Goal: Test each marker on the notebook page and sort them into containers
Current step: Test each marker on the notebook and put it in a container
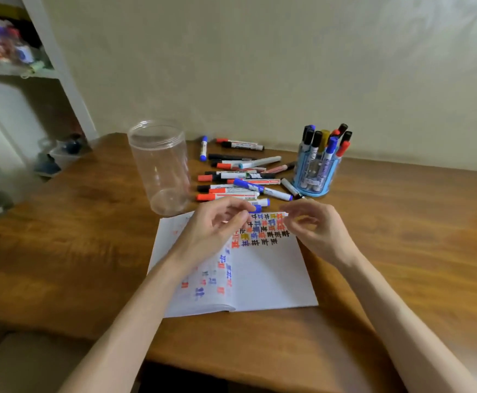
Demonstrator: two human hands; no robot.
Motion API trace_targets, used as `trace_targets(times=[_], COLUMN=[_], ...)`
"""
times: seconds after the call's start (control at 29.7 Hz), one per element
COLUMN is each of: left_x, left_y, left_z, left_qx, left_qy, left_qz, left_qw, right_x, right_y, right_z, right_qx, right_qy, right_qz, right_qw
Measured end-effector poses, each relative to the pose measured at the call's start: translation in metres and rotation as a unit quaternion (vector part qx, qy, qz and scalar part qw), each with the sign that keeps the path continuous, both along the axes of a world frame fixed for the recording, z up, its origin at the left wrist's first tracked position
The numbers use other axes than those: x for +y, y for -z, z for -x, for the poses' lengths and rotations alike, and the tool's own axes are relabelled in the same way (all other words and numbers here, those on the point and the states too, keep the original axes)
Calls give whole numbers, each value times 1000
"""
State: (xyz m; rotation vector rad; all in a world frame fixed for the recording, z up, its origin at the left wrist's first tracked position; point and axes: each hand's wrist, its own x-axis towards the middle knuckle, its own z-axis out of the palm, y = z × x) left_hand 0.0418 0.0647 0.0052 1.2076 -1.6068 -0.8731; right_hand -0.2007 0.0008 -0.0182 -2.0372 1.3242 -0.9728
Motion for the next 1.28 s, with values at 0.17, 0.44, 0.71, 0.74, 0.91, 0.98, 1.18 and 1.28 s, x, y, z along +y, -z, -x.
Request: trace_targets(times=[0.17,0.44,0.71,0.74,0.91,0.98,1.18,1.28], left_x=[-29,-40,-35,-35,-33,-33,-28,-29], left_y=[3,19,28,28,25,24,17,18], left_z=[15,20,21,21,22,22,27,25], left_qx=[-22,-38,-33,-28,-26,-33,41,58], left_qy=[-21,-42,-26,-18,-16,-38,0,-9], left_qz=[-17,-49,-21,-22,28,45,-34,-44], left_qw=[999,997,999,999,999,998,999,997], right_x=[-15,-25,-8,-5,10,16,19,20], right_y=[8,22,9,8,0,-1,16,17], right_z=[9,13,8,5,-11,-17,-34,-34], right_qx=[45,154,-83,-93,-179,-224,-144,-85], right_qy=[176,270,235,218,96,50,-25,-62], right_qz=[0,1,97,122,180,147,136,127], right_qw=[983,950,964,964,962,962,980,986])
